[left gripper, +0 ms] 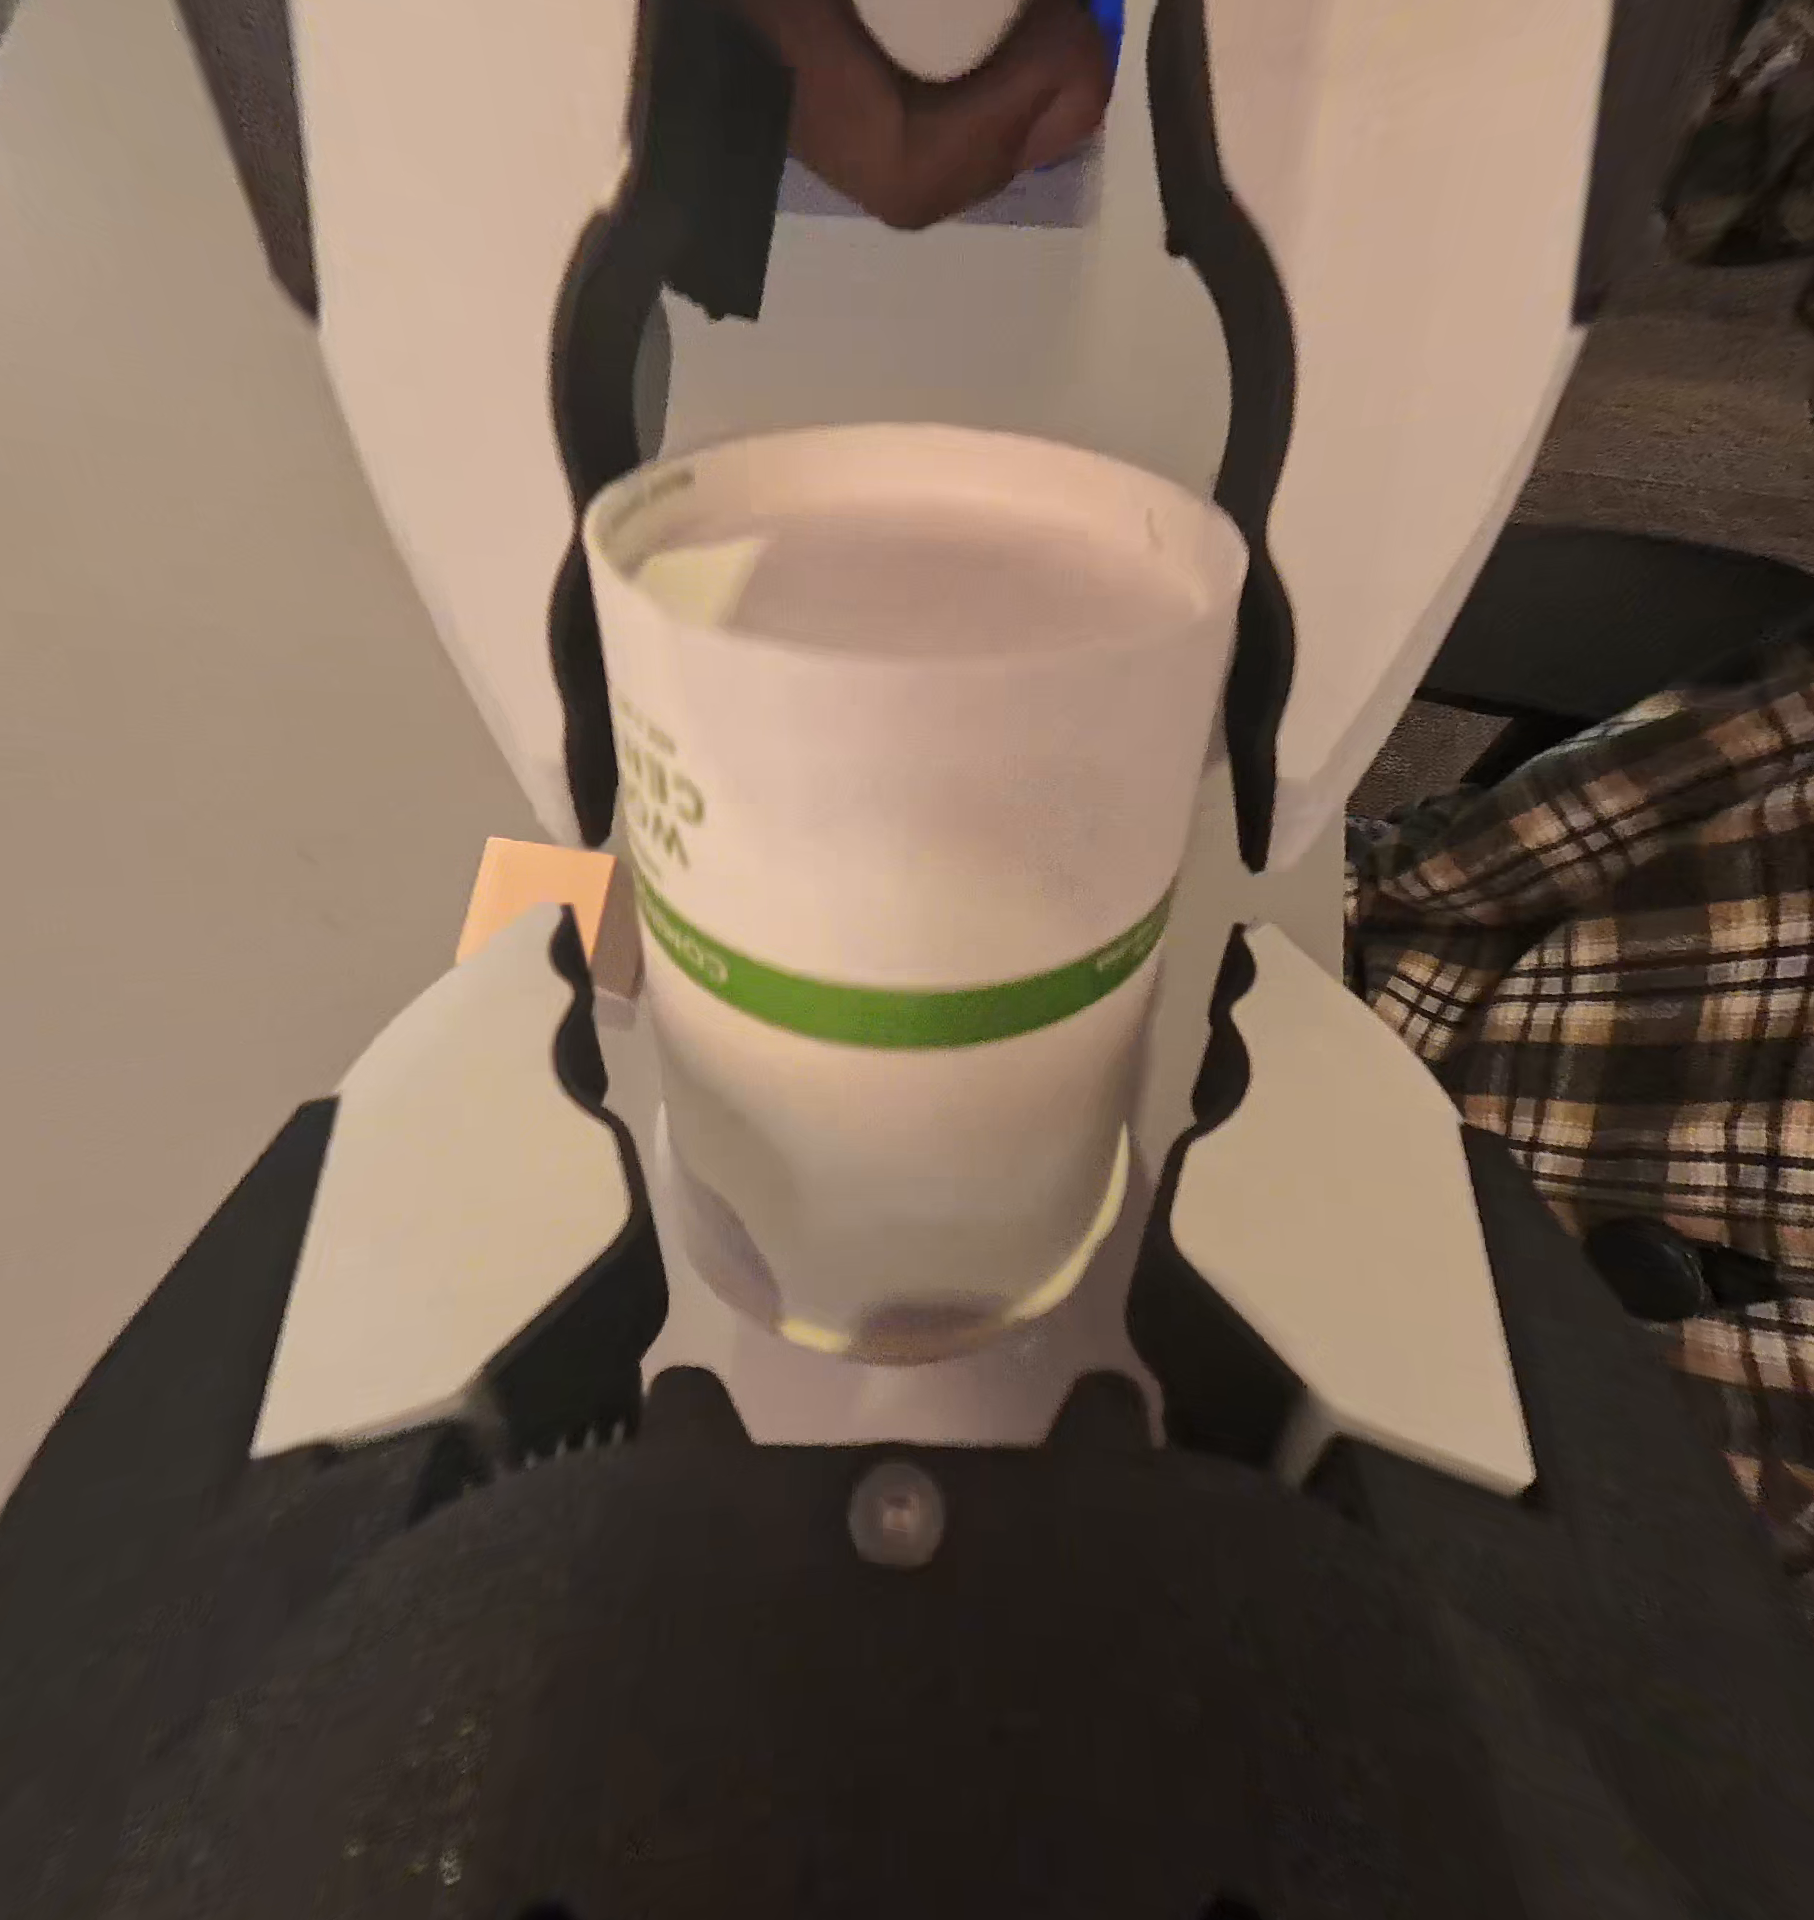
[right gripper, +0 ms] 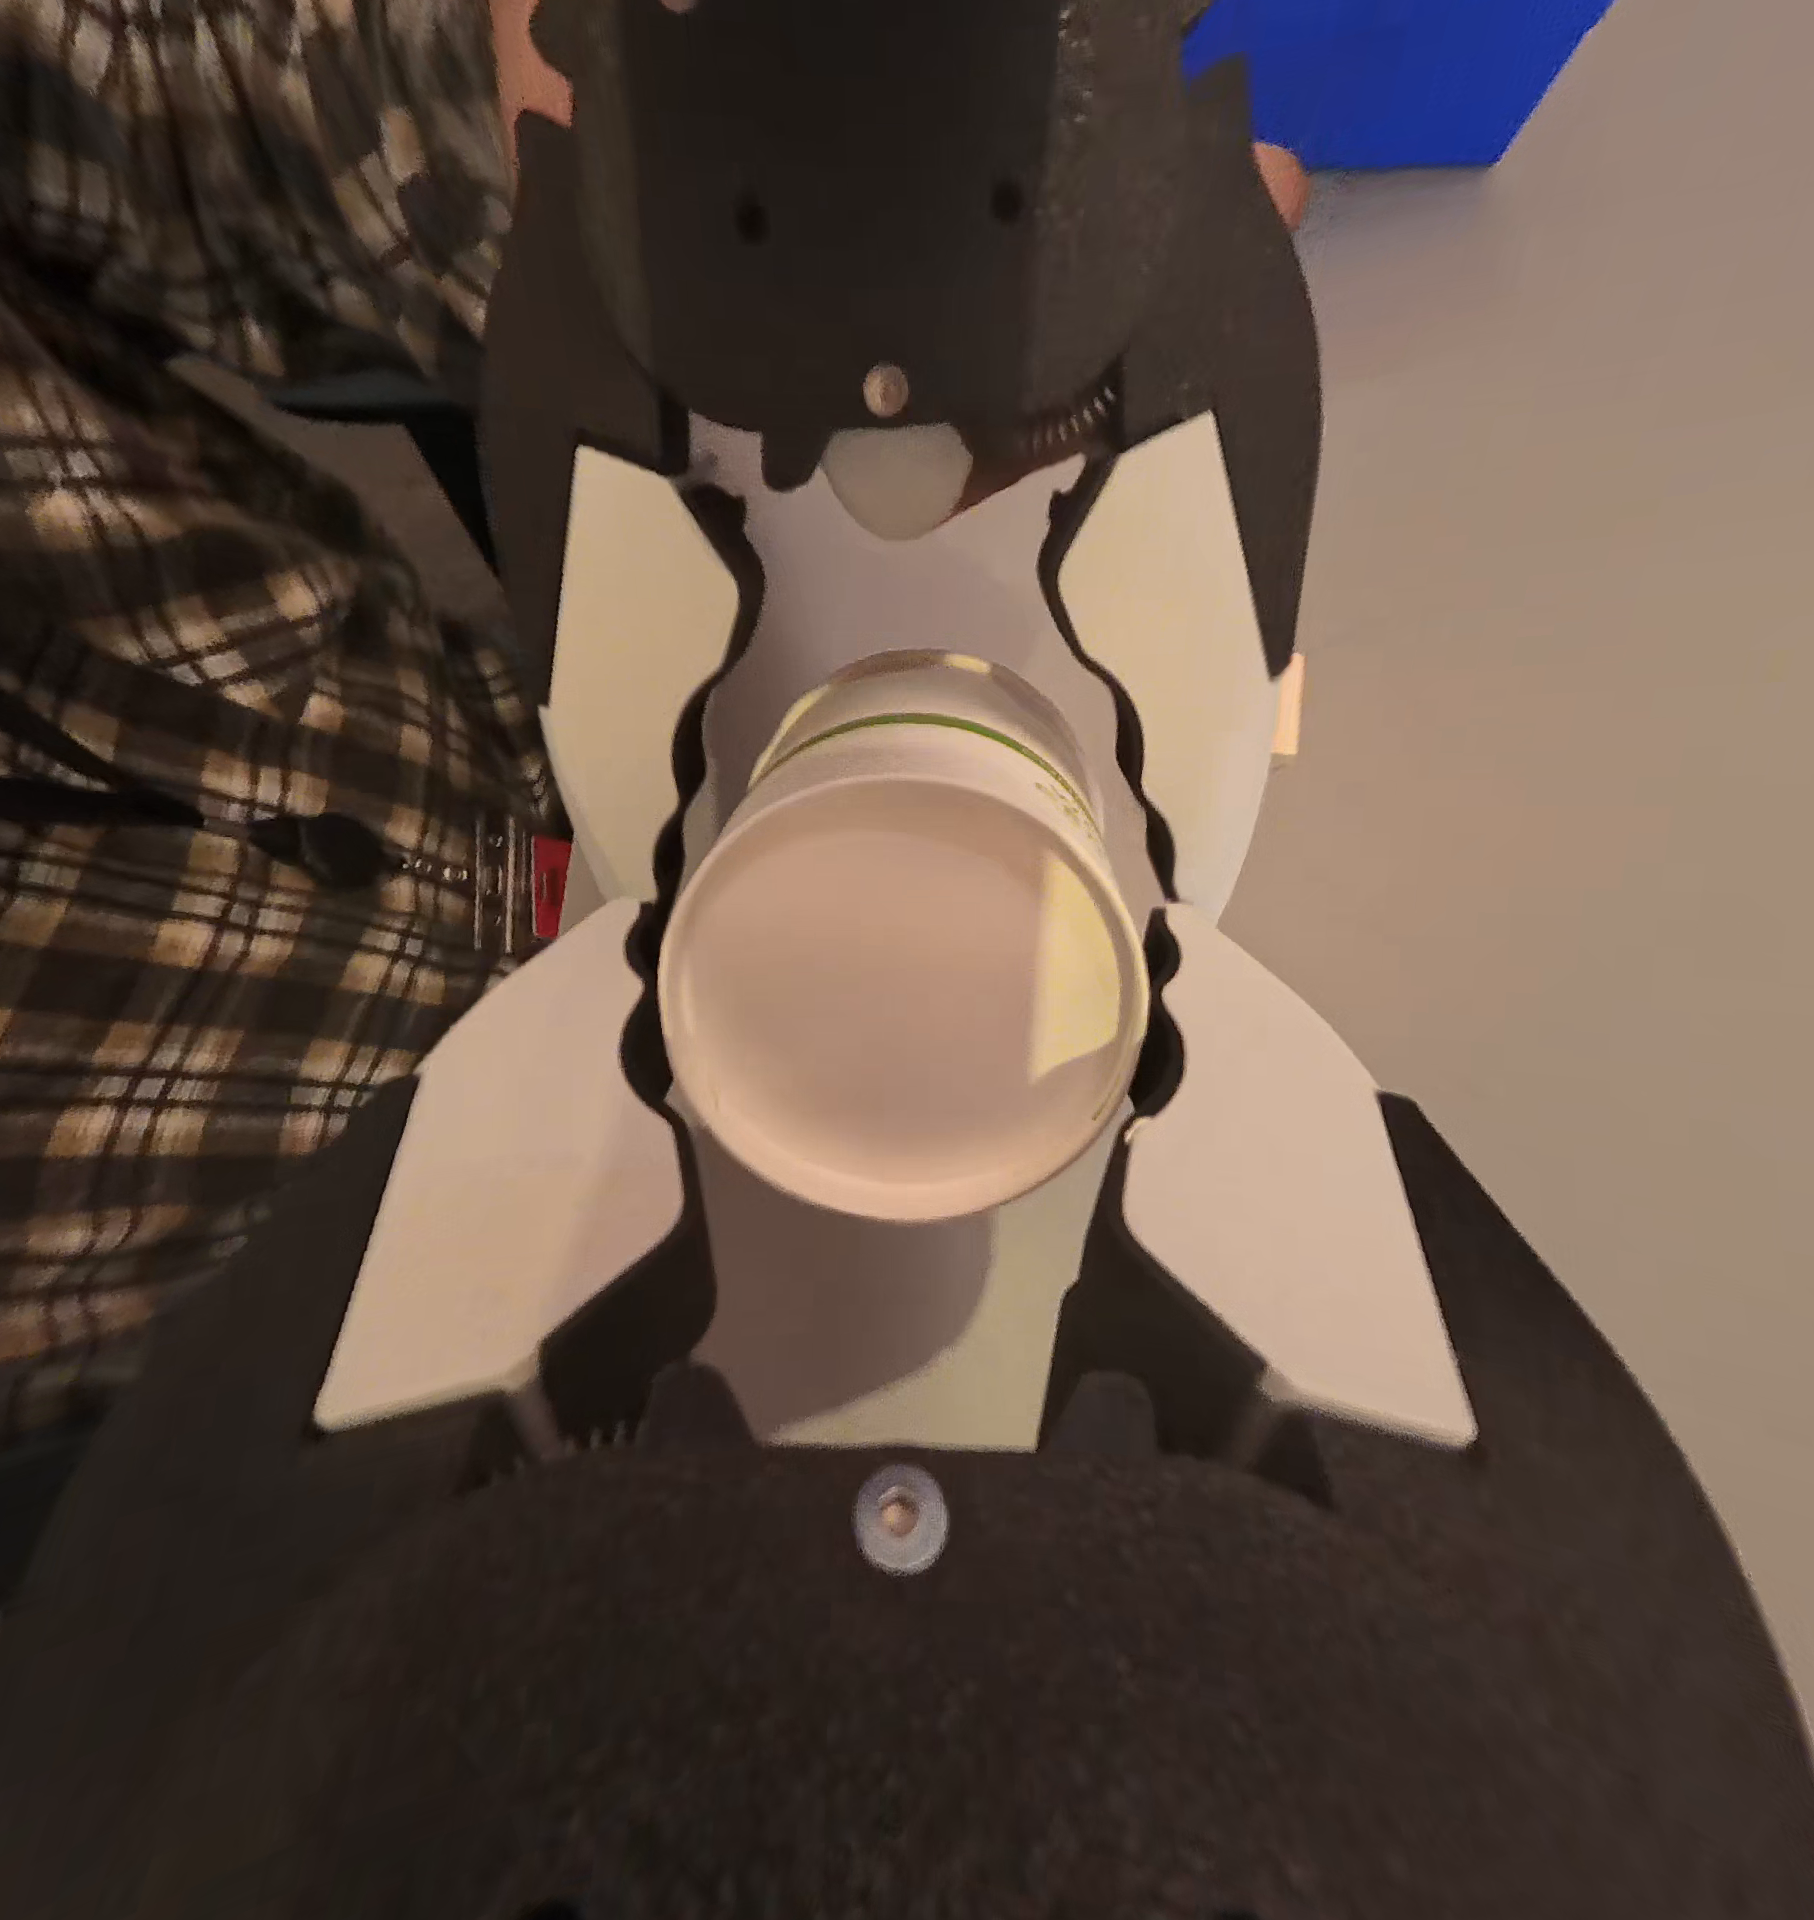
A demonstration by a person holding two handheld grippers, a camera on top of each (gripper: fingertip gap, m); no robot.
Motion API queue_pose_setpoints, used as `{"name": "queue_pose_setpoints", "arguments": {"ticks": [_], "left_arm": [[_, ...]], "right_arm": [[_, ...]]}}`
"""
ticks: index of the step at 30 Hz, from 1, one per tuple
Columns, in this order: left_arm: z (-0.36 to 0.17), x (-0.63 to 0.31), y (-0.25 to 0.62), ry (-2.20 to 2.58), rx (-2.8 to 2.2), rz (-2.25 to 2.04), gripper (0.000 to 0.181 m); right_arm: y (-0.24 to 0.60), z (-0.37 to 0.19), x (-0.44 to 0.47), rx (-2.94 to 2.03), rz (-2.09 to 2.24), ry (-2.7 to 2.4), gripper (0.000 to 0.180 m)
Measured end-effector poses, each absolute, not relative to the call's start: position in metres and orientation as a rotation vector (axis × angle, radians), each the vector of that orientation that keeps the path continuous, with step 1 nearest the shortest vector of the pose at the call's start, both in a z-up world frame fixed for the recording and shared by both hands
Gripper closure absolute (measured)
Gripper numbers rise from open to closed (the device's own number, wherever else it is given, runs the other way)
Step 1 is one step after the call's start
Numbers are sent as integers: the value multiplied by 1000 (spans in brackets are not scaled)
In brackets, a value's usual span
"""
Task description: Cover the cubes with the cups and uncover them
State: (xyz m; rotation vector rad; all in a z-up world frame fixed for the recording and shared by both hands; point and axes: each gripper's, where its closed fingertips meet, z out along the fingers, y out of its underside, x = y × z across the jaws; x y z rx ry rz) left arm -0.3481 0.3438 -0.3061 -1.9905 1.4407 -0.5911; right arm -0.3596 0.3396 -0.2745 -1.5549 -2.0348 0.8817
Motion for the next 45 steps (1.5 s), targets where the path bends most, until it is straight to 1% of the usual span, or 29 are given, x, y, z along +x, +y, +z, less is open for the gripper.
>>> {"name": "queue_pose_setpoints", "arguments": {"ticks": [2,3,4,9,11,13,14,15,17,20,22,24,32,41,45], "left_arm": [[-306,-346,341,1445,-1988,-625,78],[-305,-346,340,1445,-1988,-649,87],[-306,-346,338,1448,-1990,-677,91],[-310,-350,336,1378,-2004,-735,93],[-313,-359,337,1321,-2015,-734,93],[-309,-377,343,1221,-2012,-707,93],[-303,-390,349,1137,-1994,-679,93],[-293,-407,356,1034,-1969,-647,93],[-273,-453,374,783,-1918,-557,93],[-255,-533,394,422,-1860,-405,93],[-252,-568,397,239,-1812,-394,93],[-261,-588,400,124,-1795,-393,93],[-319,-607,413,43,-1874,-306,93],[-364,-607,414,84,-2037,-275,92],[-384,-599,408,87,-2130,-335,87]], "right_arm": [[336,-277,-362,-1551,881,-2078,93],[334,-279,-364,-1550,885,-2092,93],[334,-279,-365,-1550,886,-2101,93],[334,-278,-372,-1523,946,-2094,92],[338,-268,-372,-1488,977,-2017,77],[350,-252,-369,-1469,985,-1860,54],[355,-243,-365,-1458,996,-1764,47],[360,-235,-359,-1446,1011,-1656,45],[372,-226,-341,-1423,1032,-1440,46],[391,-230,-312,-1393,1032,-1174,53],[397,-237,-298,-1373,1088,-1053,56],[403,-244,-290,-1362,1144,-983,63],[423,-265,-281,-1346,1141,-919,68],[425,-265,-280,-1323,1153,-918,68],[422,-260,-280,-1312,1151,-926,68]]}}
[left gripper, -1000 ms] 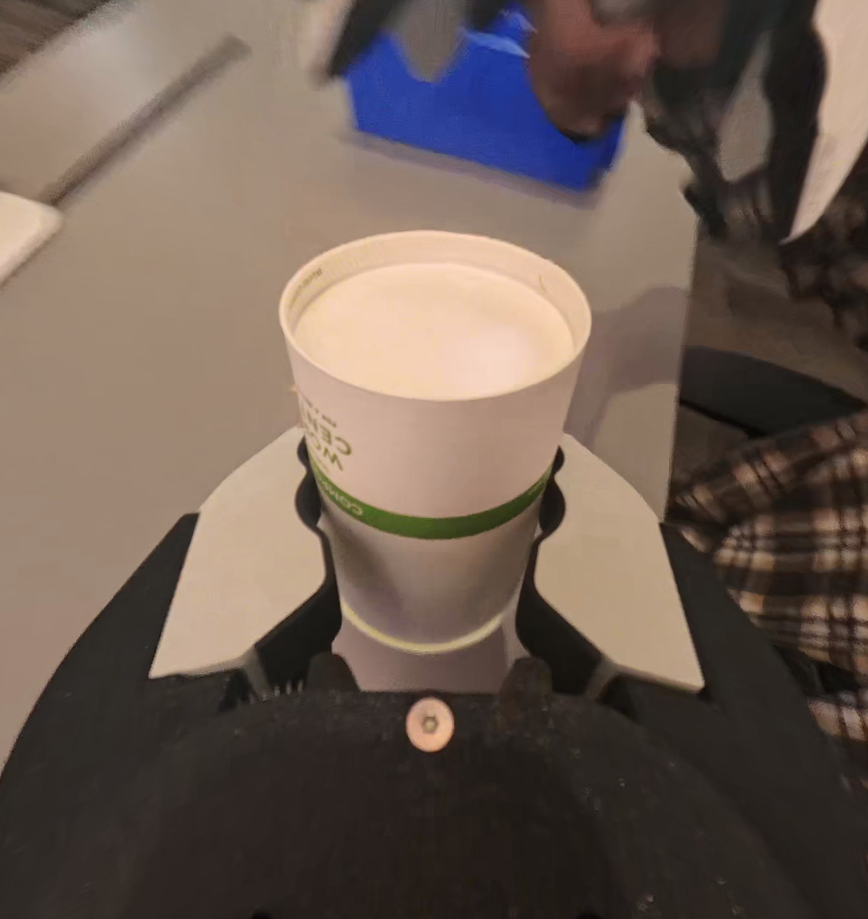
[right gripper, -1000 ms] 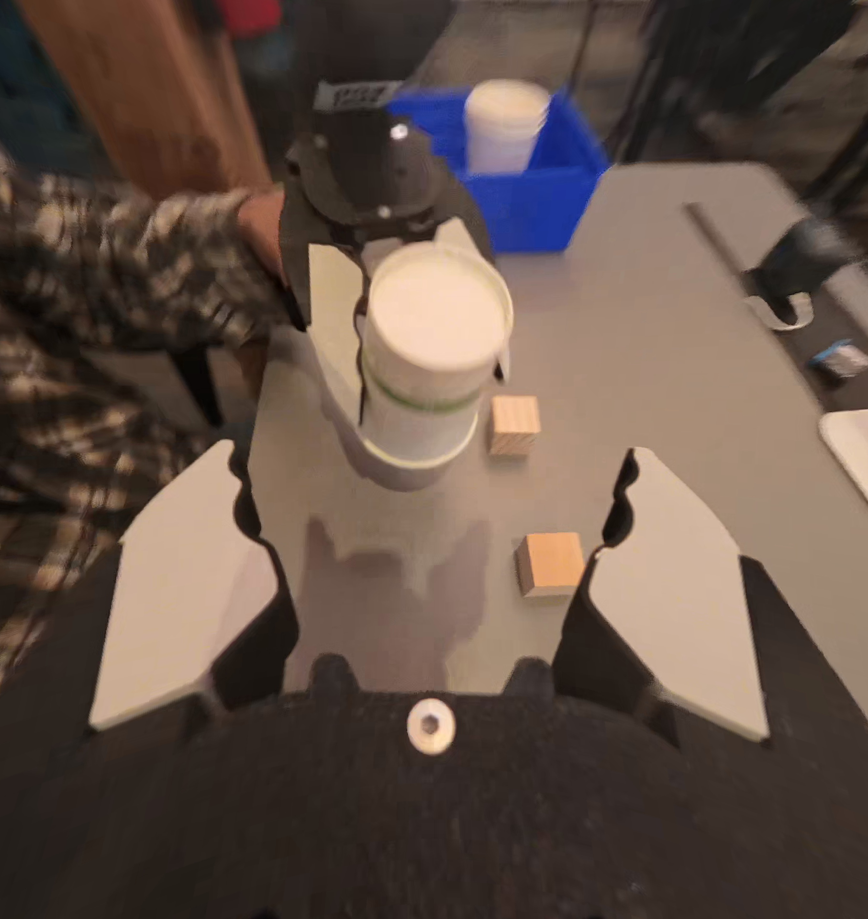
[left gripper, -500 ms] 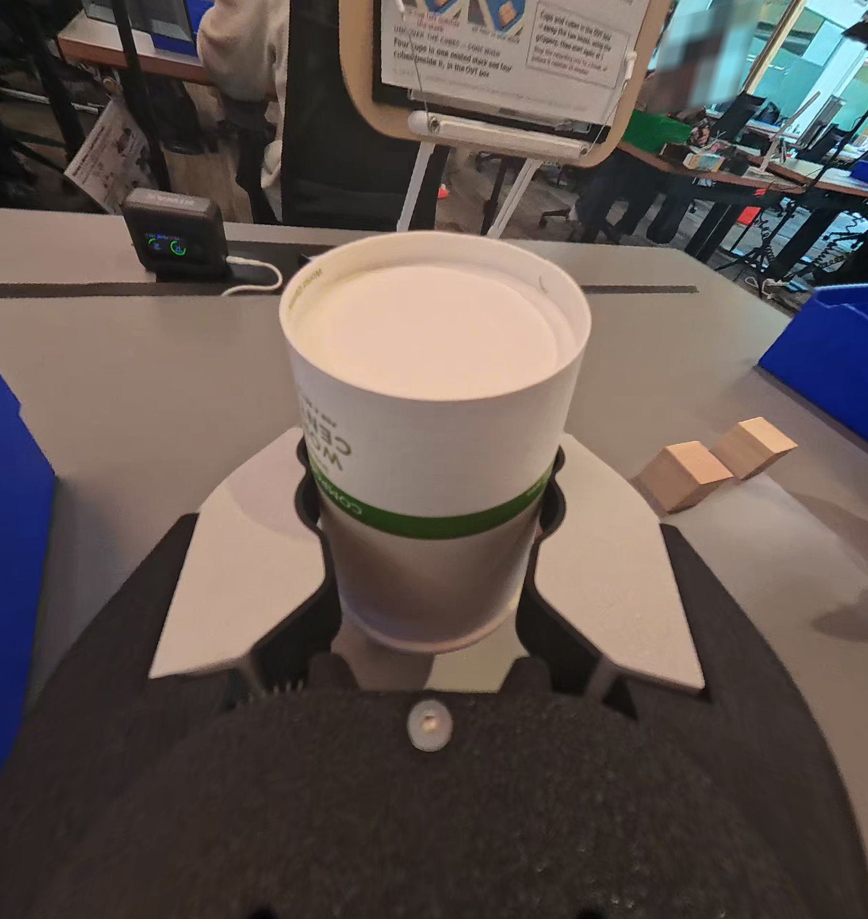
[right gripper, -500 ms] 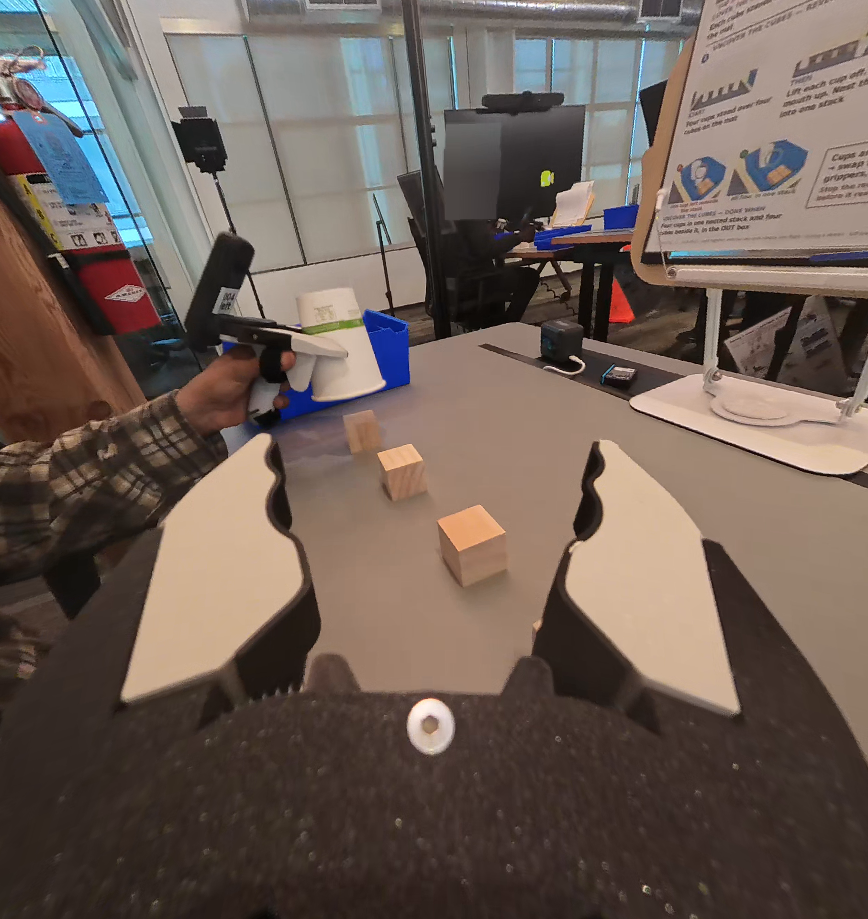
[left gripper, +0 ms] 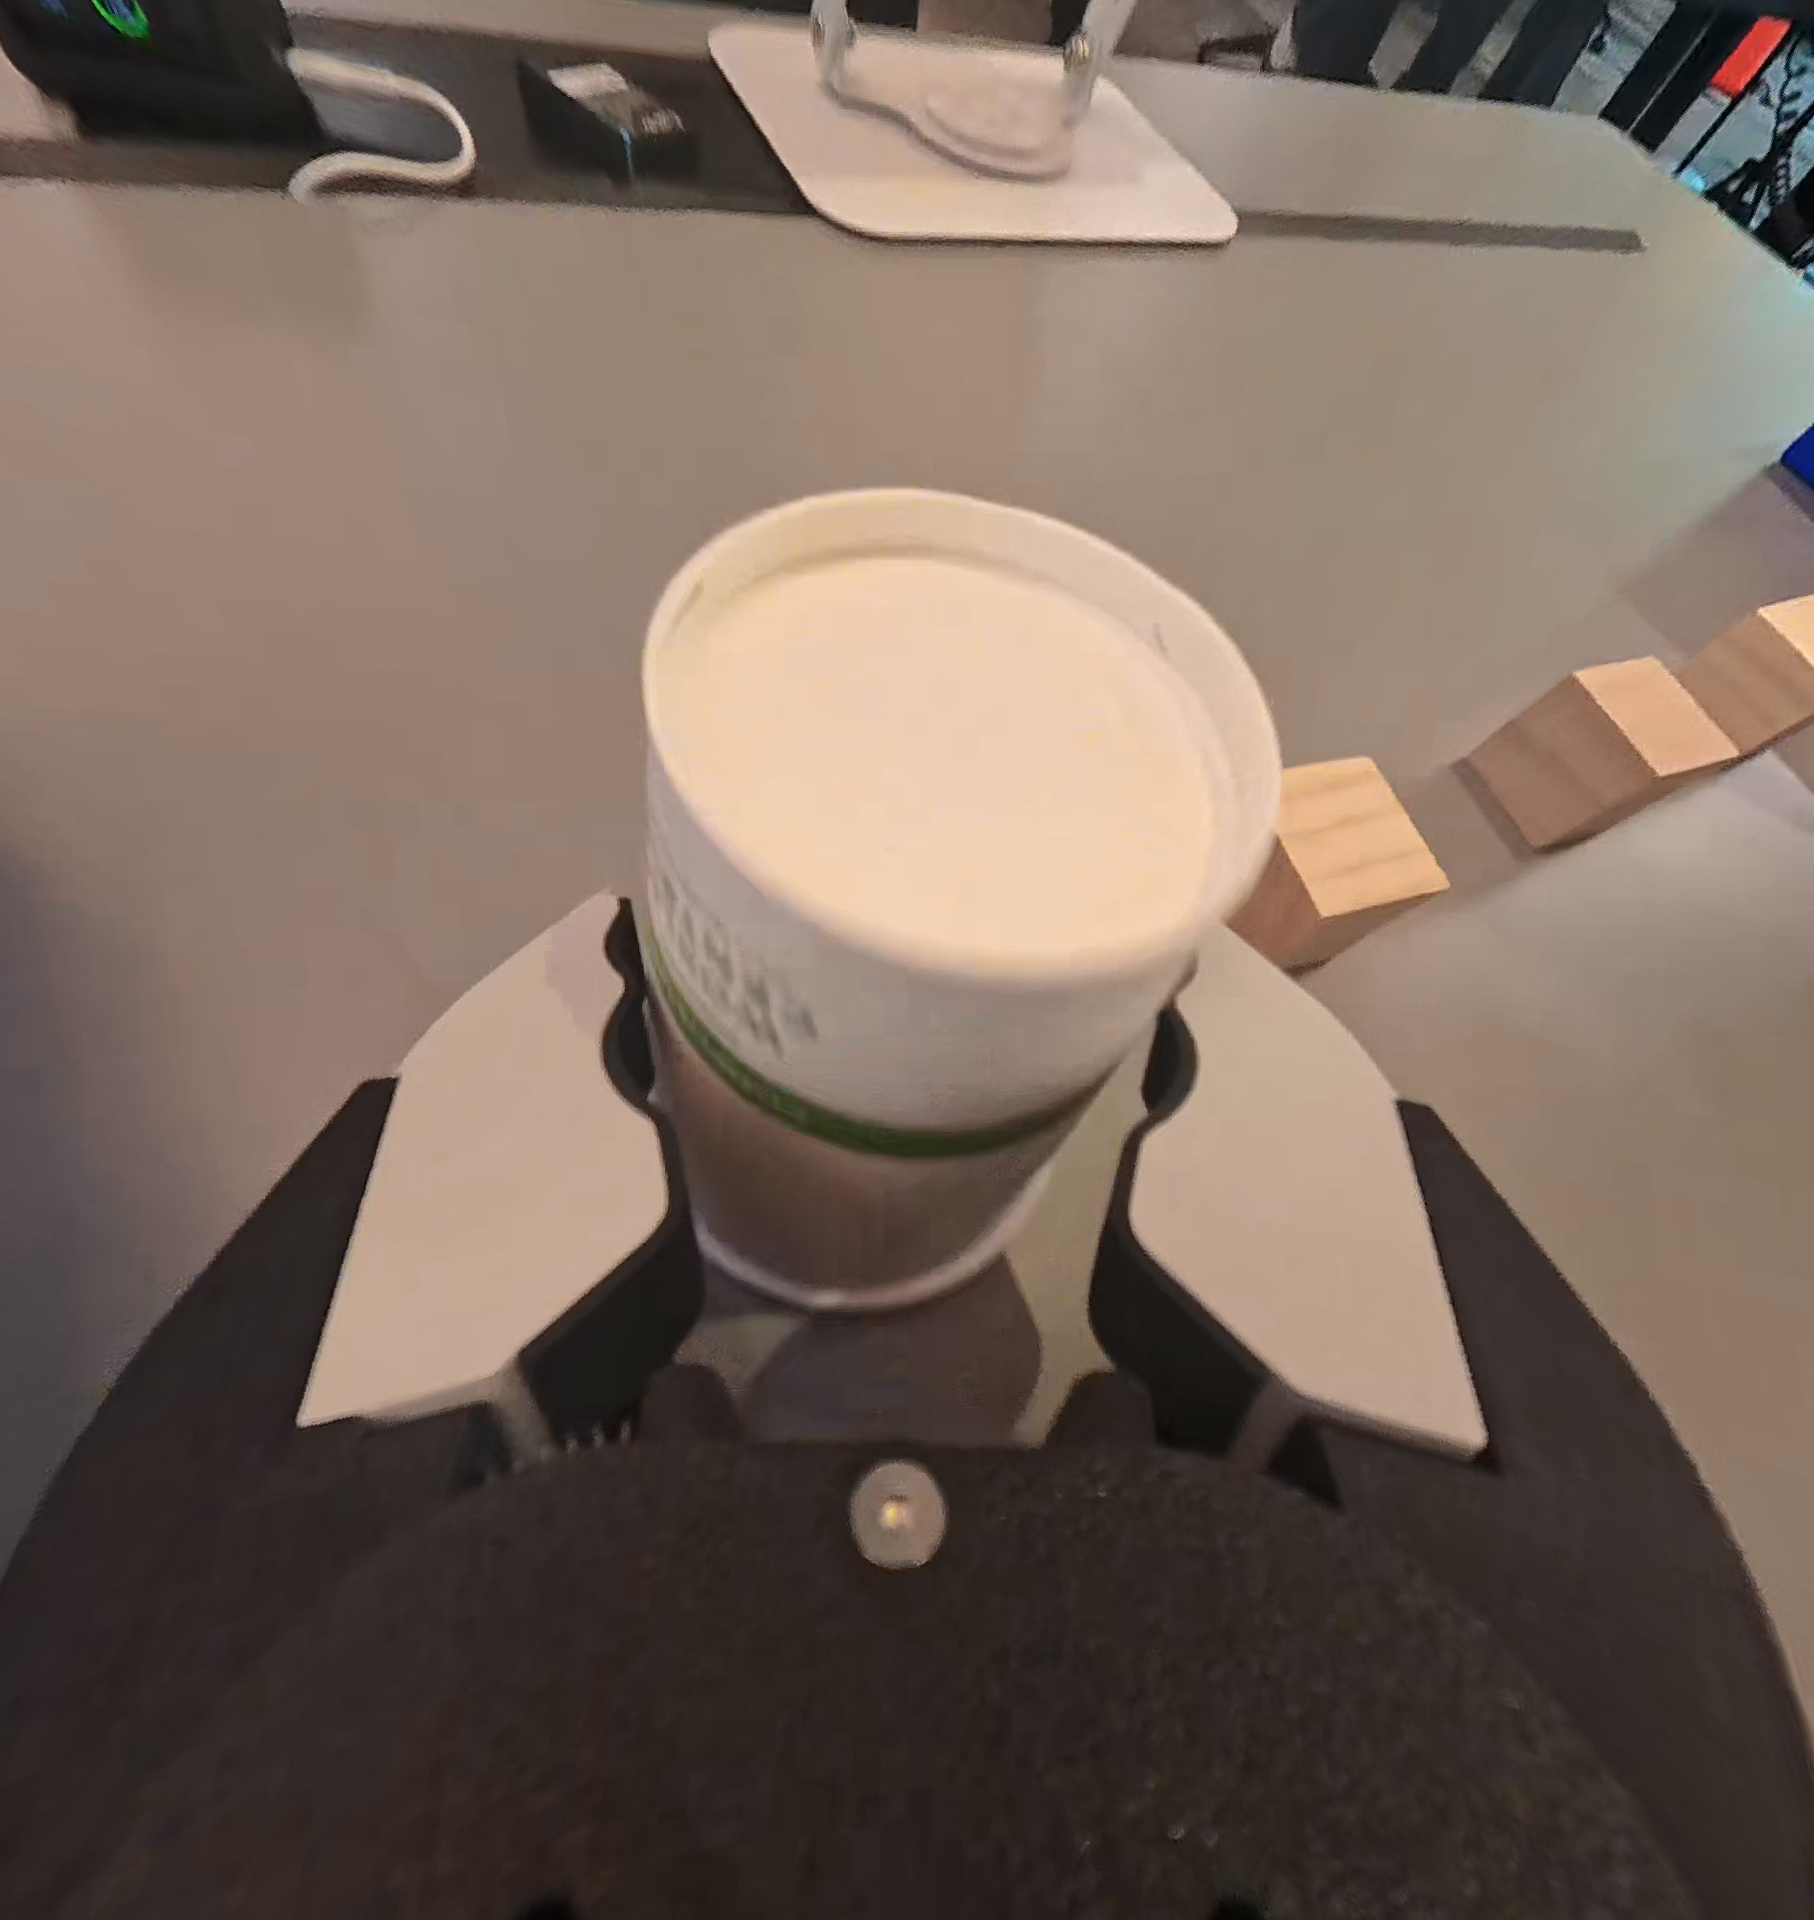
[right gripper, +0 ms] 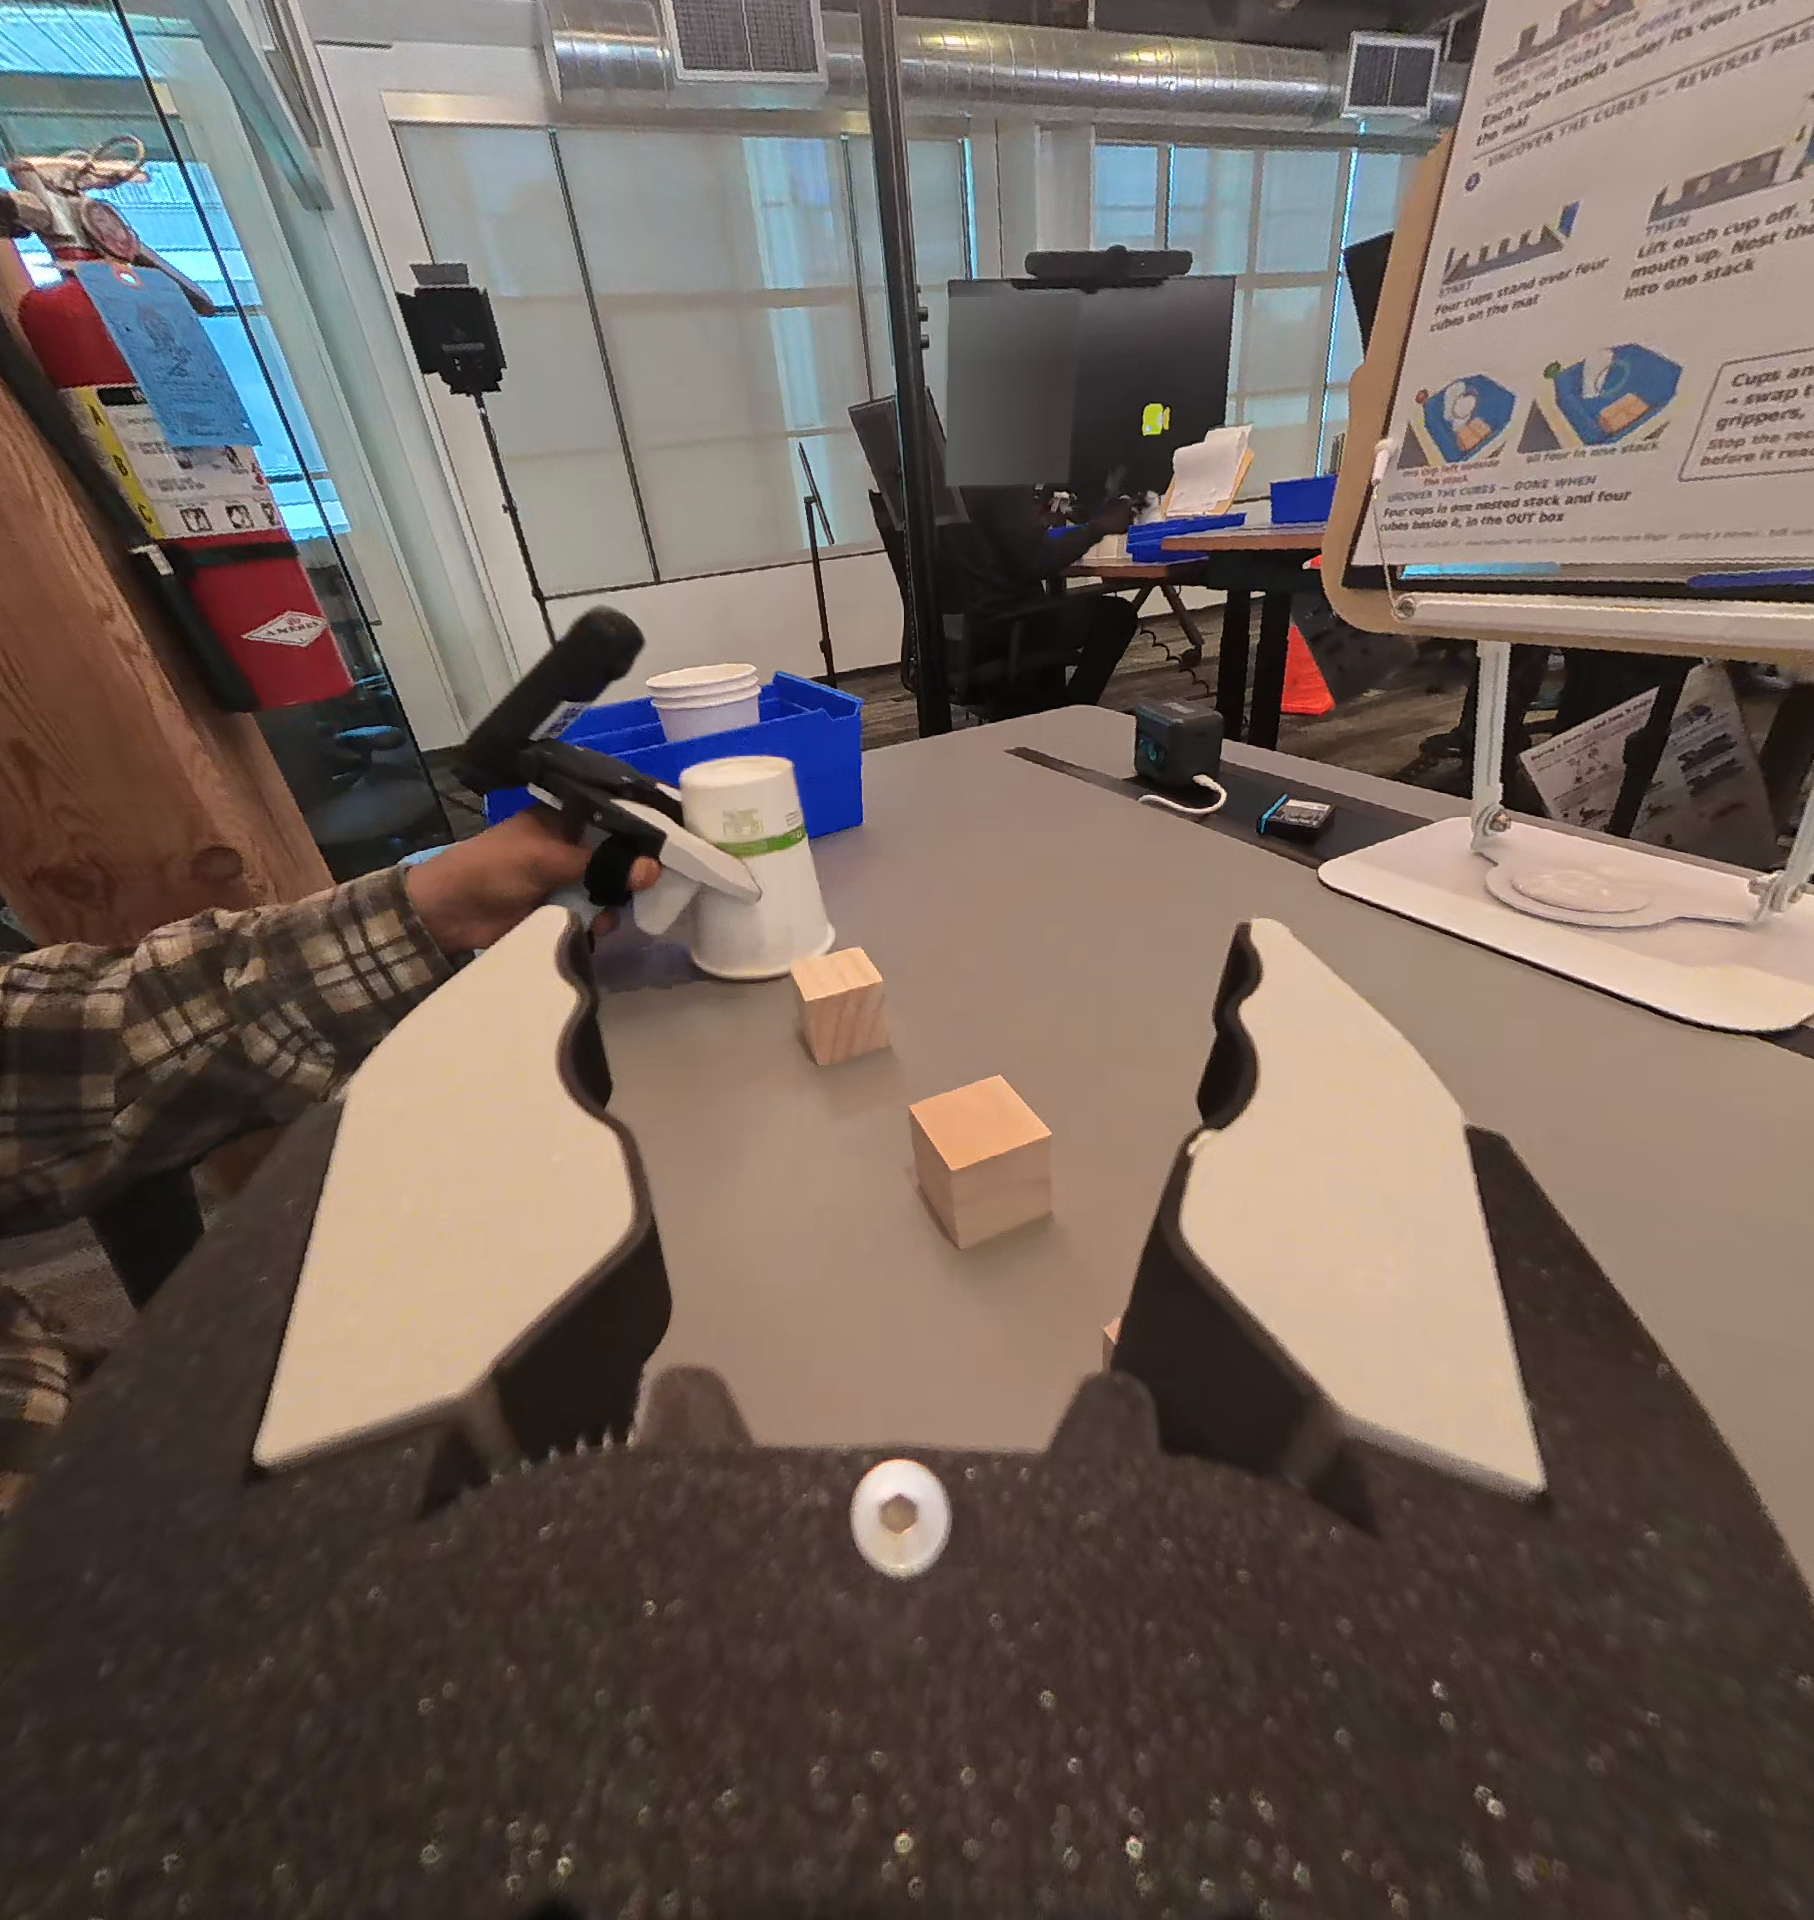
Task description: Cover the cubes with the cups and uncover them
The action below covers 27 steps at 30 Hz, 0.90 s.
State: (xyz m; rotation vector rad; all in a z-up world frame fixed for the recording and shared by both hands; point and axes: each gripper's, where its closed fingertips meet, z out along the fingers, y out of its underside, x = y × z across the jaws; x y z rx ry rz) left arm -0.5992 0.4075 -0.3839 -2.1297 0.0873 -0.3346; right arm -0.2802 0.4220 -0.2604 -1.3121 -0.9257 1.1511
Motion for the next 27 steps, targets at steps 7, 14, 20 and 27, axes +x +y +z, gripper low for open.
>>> {"name": "queue_pose_setpoints", "arguments": {"ticks": [7,14,20,27], "left_arm": [[-385,-598,395,24,-2204,-341,46],[-294,-601,349,112,-2047,-329,44],[-212,-691,316,326,-2067,-77,79],[-231,-773,325,689,-2468,-14,125]], "right_arm": [[411,-255,-286,-1296,1148,-960,66],[413,-262,-281,-1297,1143,-935,66],[410,-271,-281,-1325,1129,-961,66],[392,-260,-288,-1294,1152,-998,66]]}}
